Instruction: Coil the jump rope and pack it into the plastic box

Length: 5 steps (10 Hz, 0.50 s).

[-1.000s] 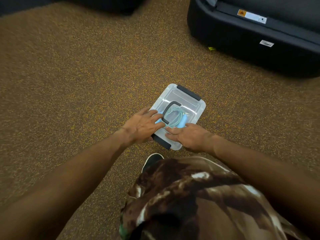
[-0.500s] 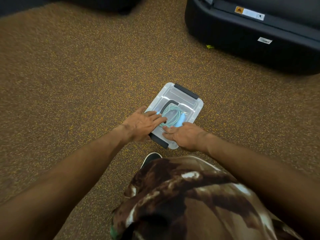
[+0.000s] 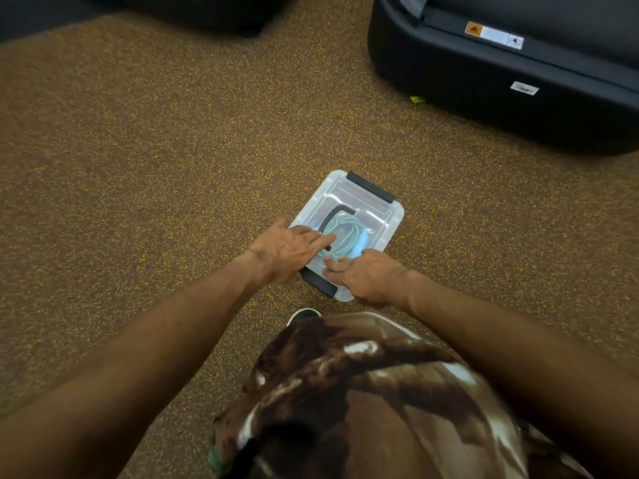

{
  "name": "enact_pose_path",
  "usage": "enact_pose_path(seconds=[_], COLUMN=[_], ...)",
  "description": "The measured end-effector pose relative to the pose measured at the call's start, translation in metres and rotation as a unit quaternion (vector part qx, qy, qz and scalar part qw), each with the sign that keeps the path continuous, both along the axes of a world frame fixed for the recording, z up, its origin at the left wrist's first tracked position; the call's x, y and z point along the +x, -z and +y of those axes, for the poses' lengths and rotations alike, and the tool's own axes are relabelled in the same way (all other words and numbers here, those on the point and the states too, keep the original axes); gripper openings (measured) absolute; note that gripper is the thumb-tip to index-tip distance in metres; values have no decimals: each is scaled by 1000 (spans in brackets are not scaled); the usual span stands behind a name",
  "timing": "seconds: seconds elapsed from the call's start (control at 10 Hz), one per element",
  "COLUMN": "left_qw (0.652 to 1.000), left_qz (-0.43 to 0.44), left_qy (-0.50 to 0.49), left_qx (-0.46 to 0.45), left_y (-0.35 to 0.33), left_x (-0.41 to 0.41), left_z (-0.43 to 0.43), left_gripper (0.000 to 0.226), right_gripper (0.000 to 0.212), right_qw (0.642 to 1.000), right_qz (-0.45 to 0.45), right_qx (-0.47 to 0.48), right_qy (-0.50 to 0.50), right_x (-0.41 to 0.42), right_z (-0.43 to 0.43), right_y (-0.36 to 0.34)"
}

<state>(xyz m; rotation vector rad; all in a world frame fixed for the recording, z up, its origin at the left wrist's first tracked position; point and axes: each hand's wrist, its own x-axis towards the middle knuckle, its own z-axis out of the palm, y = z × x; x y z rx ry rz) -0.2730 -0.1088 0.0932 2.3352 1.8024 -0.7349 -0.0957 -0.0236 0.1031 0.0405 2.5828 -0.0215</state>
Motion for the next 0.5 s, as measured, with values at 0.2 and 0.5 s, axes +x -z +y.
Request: enact_pose_path(seconds=[0.2,0.5], left_qw=[1000,996], left_qz=[23,-47], left_qy=[4,-60], left_qx=[-5,-49], left_y=[4,-4], left_x=[4,10], left_z=[0,11], left_gripper=[97,84], right_gripper=[54,61], right_qw=[1000,986], right_qz=[13,-38], right_qx=[-15,-104], right_qy=[5,121], right_x=[4,1], right_z=[0,-2], right_y=[1,-15])
